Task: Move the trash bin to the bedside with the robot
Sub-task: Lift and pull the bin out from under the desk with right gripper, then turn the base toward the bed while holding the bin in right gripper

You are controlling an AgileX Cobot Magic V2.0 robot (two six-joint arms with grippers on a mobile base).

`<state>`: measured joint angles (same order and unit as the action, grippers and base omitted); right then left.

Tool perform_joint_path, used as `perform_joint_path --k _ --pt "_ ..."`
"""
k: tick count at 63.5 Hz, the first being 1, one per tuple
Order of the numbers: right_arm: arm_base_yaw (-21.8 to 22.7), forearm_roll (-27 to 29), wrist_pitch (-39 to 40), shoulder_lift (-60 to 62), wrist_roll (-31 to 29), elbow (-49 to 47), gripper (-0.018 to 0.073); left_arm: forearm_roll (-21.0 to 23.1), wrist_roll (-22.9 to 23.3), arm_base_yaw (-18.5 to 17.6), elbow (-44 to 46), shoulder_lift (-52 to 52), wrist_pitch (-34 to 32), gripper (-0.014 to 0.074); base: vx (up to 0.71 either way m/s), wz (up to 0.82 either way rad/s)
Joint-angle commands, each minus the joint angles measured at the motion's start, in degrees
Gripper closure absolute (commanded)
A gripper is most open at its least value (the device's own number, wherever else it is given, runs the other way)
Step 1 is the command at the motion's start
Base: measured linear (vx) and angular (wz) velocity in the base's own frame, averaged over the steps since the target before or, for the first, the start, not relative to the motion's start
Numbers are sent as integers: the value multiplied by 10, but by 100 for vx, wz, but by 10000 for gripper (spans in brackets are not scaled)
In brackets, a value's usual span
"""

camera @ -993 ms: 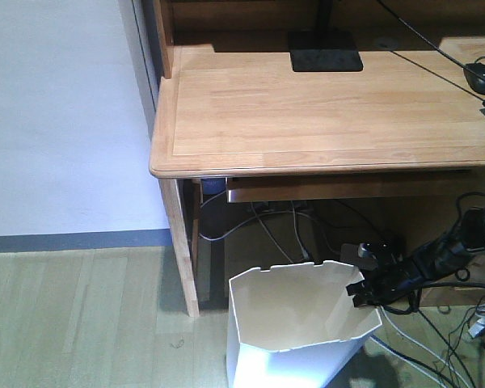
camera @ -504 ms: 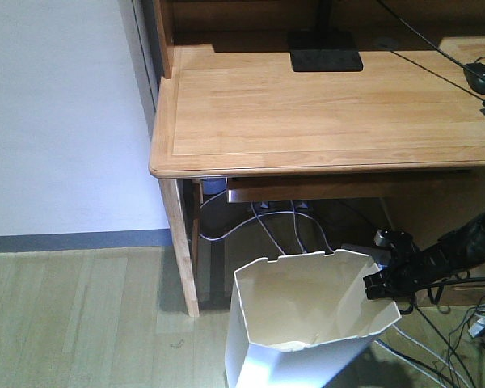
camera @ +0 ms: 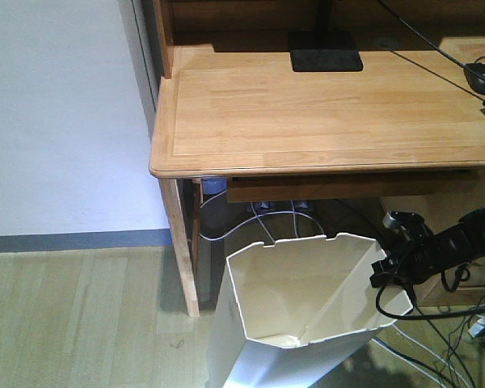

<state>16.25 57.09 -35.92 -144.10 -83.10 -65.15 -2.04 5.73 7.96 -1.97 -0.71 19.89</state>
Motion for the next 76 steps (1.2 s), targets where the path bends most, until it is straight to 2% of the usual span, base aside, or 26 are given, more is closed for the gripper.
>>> perform_joint_path --k 1,8,19,76 --pt "4 21 -114 64 6 5 564 1 2 -2 -2 -8 -38 603 0 0" --pt "4 21 -142 70 38 5 564 1 2 -2 -2 -8 -38 603 0 0" --pt "4 21 -169 71 39 4 564 1 2 -2 -2 -8 -38 603 0 0" --pt "4 21 -167 71 39 4 564 1 2 -2 -2 -8 -38 603 -1 2"
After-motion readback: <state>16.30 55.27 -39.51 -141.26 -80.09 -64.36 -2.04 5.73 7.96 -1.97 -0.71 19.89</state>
